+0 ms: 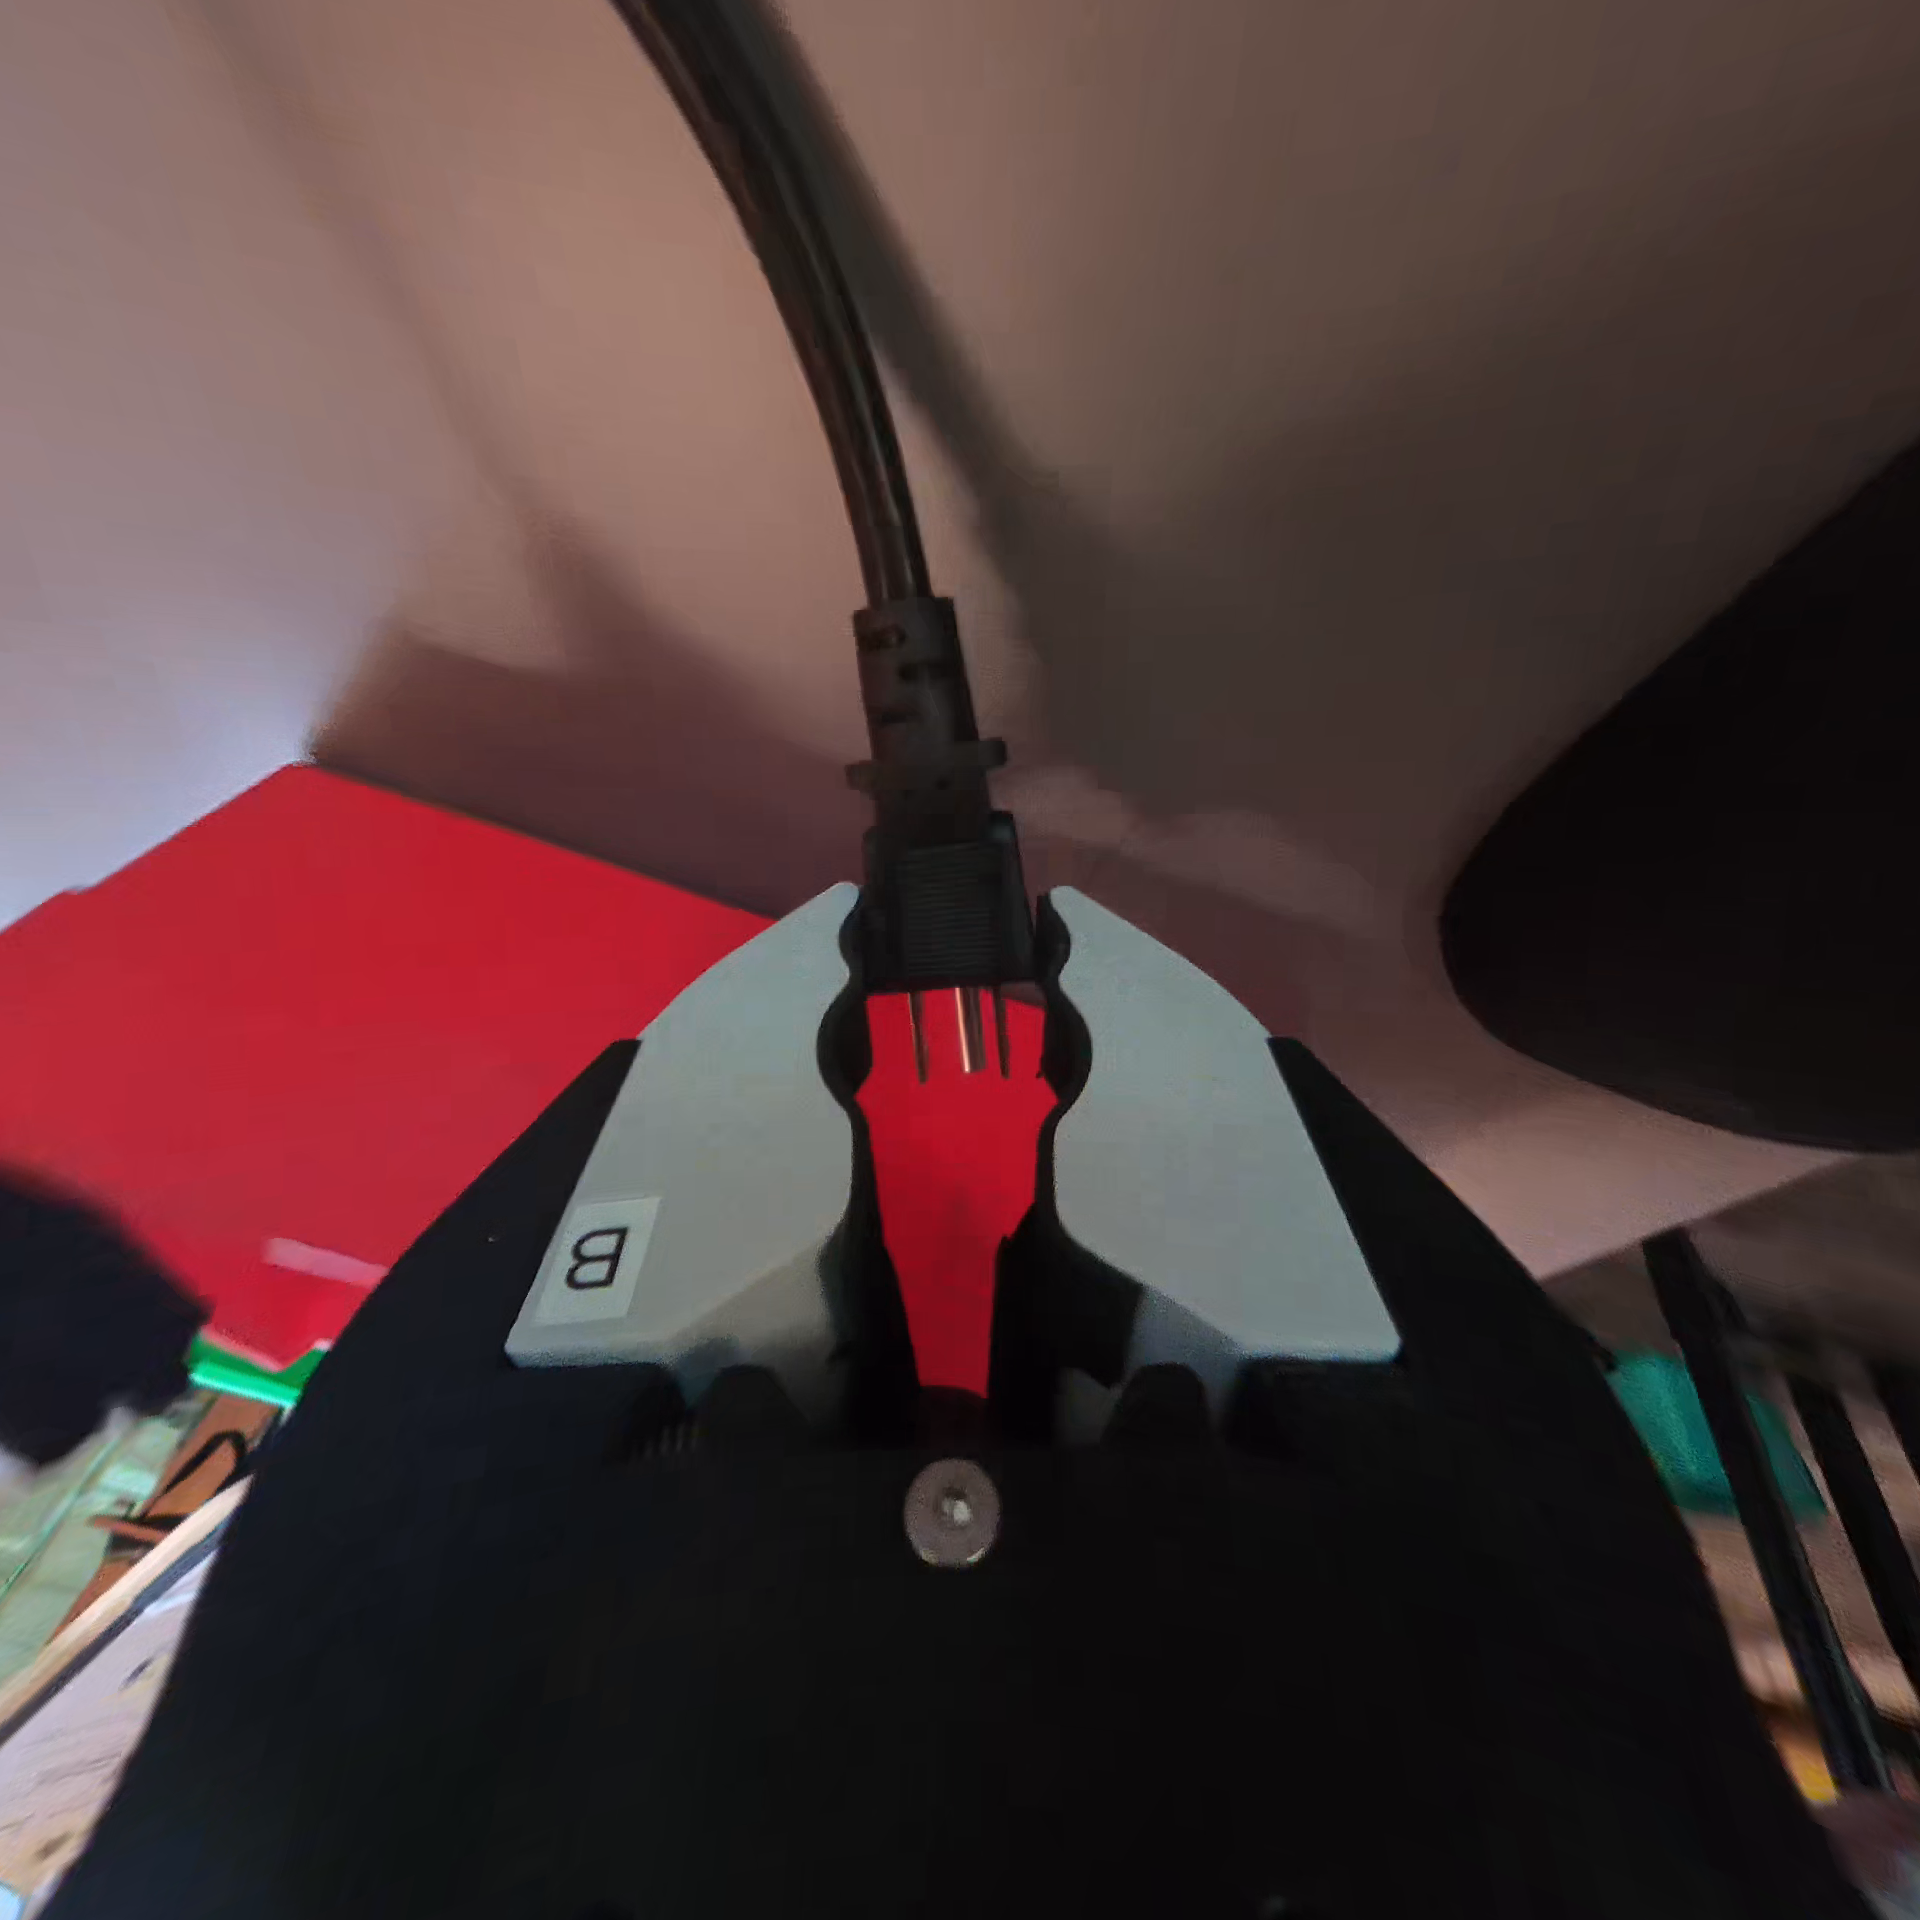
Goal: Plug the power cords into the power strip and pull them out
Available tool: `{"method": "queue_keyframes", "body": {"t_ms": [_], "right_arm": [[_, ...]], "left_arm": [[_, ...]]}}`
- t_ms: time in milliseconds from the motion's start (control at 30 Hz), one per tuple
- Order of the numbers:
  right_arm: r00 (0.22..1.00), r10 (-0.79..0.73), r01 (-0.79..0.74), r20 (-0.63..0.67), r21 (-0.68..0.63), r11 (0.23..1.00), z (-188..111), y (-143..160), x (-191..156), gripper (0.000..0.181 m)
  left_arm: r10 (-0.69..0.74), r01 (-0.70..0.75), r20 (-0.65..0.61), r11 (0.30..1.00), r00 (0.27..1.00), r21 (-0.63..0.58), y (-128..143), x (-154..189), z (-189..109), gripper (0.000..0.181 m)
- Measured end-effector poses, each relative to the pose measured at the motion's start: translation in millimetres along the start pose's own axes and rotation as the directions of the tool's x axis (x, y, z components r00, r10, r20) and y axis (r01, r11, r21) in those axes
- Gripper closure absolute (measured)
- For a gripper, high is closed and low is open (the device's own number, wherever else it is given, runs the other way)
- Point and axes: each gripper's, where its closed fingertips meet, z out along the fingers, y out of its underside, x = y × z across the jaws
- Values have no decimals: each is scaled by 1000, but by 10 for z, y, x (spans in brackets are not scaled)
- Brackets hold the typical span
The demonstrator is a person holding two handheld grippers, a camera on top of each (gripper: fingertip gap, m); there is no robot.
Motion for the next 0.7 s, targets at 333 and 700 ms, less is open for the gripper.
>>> {"method": "queue_keyframes", "body": {"t_ms": [333, 700], "right_arm": [[990, -70, 71, -120, 5, 997, -7, -38, 143, 123], [947, -305, 319, 100, -188, 929, 1221, -253, 428, 112]], "left_arm": [[-175, 41, 241, 878, 955, 477, -421, -65, -826, 152], [-147, -53, 336, 854, 930, 518, -472, 137, -1012, 153]]}}
